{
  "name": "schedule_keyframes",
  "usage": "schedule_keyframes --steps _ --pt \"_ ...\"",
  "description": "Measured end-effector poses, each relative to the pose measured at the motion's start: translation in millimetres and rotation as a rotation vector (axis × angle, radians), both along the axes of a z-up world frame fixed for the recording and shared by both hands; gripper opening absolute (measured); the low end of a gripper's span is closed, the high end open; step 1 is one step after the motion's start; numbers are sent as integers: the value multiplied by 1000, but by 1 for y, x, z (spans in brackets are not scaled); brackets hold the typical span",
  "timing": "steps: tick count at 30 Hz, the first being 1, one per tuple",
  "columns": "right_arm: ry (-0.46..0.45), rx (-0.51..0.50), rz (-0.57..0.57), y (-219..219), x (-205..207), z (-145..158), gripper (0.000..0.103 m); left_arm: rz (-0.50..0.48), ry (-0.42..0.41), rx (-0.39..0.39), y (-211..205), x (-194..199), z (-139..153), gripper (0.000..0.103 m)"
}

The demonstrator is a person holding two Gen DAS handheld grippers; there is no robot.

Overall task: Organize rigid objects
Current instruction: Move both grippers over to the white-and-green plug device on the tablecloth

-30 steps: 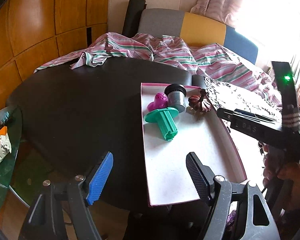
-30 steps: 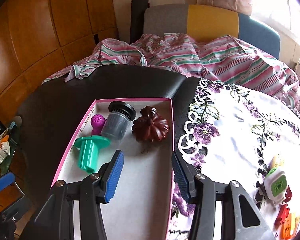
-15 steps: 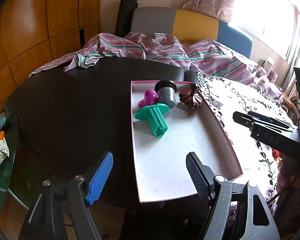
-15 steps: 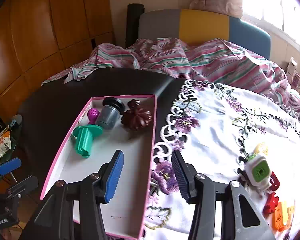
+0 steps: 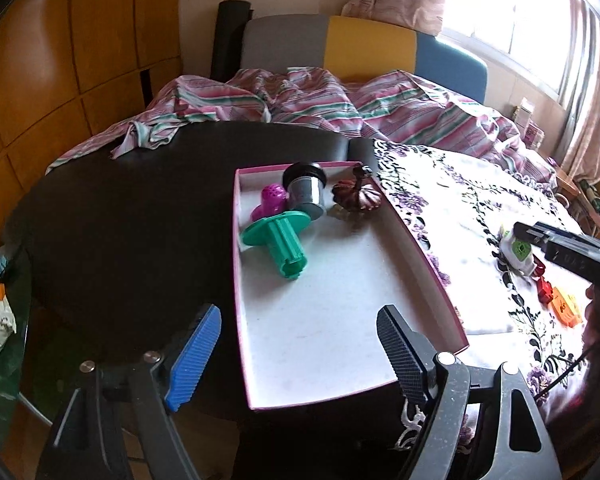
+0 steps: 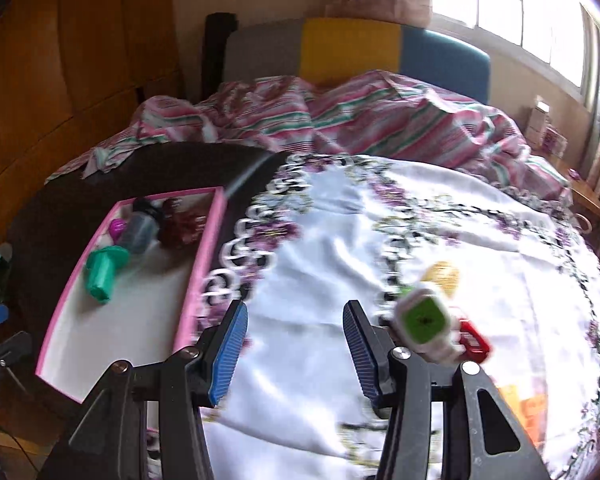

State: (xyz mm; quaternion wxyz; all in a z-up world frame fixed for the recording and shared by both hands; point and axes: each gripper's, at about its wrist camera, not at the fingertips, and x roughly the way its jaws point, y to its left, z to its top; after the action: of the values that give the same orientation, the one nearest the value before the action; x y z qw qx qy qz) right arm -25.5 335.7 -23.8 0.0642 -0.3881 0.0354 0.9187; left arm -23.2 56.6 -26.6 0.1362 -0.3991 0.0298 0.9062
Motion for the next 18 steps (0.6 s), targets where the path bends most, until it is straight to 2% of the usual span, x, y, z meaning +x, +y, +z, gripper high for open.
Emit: schedule_keyframes --steps 10,12,14,16,18 --pt "48 19 -318 124 33 12 50 -99 14 -26 42 0 8 81" --pt "62 -5 -403 147 41 5 50 -124 17 -31 53 0 10 81" --pt "29 -68 -490 170 48 -6 50 -148 19 -35 64 0 11 81" --pt "39 -131 -533 184 55 -7 50 -169 22 -43 75 1 11 81" --pt "58 -141 -554 189 59 -5 51 -189 17 -41 84 1 11 81"
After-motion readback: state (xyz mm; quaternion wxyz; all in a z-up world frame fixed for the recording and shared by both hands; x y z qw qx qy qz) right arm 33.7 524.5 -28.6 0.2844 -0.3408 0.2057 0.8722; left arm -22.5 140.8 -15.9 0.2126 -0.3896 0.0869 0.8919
